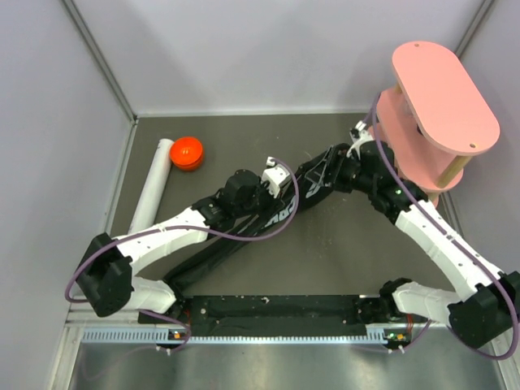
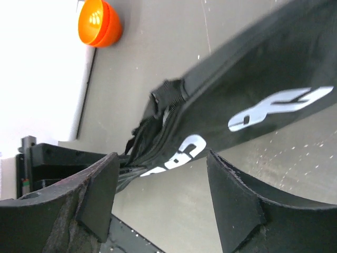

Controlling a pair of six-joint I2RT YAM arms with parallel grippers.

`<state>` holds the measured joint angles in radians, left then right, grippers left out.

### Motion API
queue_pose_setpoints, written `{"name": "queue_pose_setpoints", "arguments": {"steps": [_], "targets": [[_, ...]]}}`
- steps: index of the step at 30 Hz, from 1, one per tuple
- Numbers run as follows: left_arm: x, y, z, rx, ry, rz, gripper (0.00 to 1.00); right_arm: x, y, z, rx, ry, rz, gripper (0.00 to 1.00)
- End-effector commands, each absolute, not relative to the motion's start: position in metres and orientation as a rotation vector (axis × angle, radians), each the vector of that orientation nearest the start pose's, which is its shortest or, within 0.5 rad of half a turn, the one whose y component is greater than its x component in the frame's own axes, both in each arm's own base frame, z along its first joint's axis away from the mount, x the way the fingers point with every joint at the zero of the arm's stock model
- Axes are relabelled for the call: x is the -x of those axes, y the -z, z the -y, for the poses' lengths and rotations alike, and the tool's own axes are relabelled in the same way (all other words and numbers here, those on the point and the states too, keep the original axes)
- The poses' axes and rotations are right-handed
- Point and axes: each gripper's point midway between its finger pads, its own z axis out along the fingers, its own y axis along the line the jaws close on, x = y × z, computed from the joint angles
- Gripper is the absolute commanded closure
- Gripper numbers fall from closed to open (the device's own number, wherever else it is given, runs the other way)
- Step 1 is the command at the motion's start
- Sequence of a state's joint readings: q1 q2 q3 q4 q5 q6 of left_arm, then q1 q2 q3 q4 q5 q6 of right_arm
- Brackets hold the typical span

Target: Pack up the badminton gear

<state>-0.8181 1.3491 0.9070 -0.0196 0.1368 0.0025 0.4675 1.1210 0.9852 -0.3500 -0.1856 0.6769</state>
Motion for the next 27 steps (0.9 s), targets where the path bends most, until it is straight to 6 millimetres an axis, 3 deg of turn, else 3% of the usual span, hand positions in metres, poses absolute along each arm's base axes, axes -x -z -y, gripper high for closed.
{"name": "queue_pose_setpoints", "arguments": {"steps": [1, 5, 7, 13, 23, 27], "targets": [[-0.259, -0.198, 0.321, -0.871, 0.683, -1.819, 0.99, -0.298, -0.270, -0.199, 0.017, -0.791, -2.107, 0.35], [-0.252, -0.202, 0.319, -0.860, 0.662, -1.833, 1.00, -0.307, -0.287, -0.193, -0.052, -0.789, -2.073, 0.46], [-0.253, -0.204, 0.317, -0.826, 0.643, -1.849, 1.00, -0.308, -0.285, -0.196, -0.081, -0.810, -2.090, 0.60], [-0.255, -0.199, 0.321, -0.758, 0.614, -1.904, 1.00, -0.297, -0.273, -0.202, -0.177, -0.907, -2.110, 0.72], [-0.251, -0.197, 0.330, -0.785, 0.612, -1.910, 1.00, -0.293, -0.254, -0.214, -0.263, -1.042, -2.092, 0.78], [-0.249, -0.198, 0.329, -0.787, 0.612, -1.910, 1.00, -0.294, -0.255, -0.220, -0.274, -1.094, -2.076, 0.82]]}}
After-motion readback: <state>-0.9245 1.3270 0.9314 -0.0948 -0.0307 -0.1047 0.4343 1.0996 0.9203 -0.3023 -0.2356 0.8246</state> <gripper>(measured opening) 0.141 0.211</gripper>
